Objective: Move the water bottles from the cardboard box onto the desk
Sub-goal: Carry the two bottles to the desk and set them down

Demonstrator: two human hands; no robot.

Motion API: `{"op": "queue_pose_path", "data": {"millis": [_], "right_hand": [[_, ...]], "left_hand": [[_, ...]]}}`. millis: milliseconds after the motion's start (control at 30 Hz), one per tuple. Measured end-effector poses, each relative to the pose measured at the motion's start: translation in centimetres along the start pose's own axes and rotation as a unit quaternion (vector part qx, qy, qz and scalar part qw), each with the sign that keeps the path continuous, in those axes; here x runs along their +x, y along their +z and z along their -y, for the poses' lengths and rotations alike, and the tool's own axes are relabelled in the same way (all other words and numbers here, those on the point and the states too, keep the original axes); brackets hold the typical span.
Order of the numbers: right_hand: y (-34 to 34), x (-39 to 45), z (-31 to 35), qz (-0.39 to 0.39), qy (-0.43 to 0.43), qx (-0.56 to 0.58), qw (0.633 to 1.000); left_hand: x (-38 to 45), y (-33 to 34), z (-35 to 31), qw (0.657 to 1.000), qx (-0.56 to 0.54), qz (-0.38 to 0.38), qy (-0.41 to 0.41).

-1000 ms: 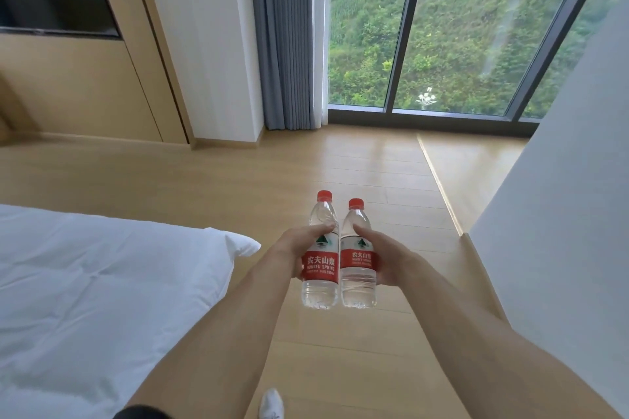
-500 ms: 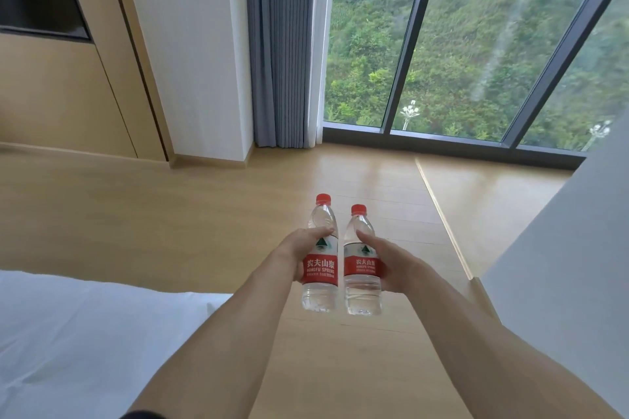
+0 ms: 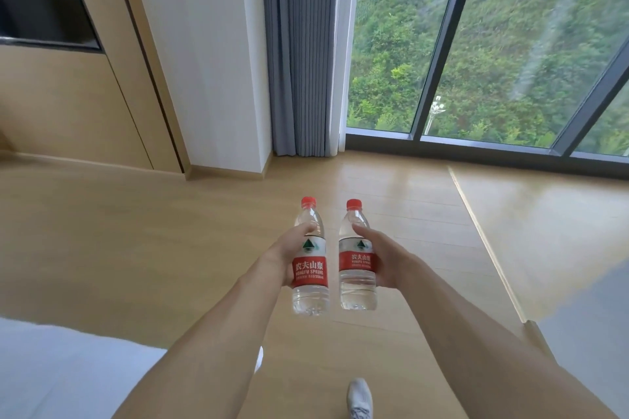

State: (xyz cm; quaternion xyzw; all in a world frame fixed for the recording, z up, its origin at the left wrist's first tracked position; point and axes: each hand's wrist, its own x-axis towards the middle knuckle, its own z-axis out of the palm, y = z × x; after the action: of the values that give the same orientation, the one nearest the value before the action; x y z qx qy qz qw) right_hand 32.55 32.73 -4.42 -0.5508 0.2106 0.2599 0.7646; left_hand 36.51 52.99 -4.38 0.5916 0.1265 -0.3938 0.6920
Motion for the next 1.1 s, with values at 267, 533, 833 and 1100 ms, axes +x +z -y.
{"op": "queue_pose_path", "data": {"millis": [267,533,833,1100], "right_hand": [[0.3,14.0,9.7,0.066,0.028,-0.046,0.996],[1.8,25.6,20.1,0.113,0.073,-0.104,0.985],[8.6,35.8,25.2,0.161,0.093,-0.152,0.971],[19.5,46.4,29.3,0.186,0.074,-0.202,0.959]], "left_hand": [[9.1,-3.7,-9.2,0.995,-0.03,-0.097,0.021],[15.7,-7.3,-18.4,0.979,-0.092,-0.168,0.064],[18.6,-15.5,-23.4,0.962,-0.149,-0.213,0.087],[21.0,-27.7,-29.7,0.95,-0.165,-0.239,0.111]]}}
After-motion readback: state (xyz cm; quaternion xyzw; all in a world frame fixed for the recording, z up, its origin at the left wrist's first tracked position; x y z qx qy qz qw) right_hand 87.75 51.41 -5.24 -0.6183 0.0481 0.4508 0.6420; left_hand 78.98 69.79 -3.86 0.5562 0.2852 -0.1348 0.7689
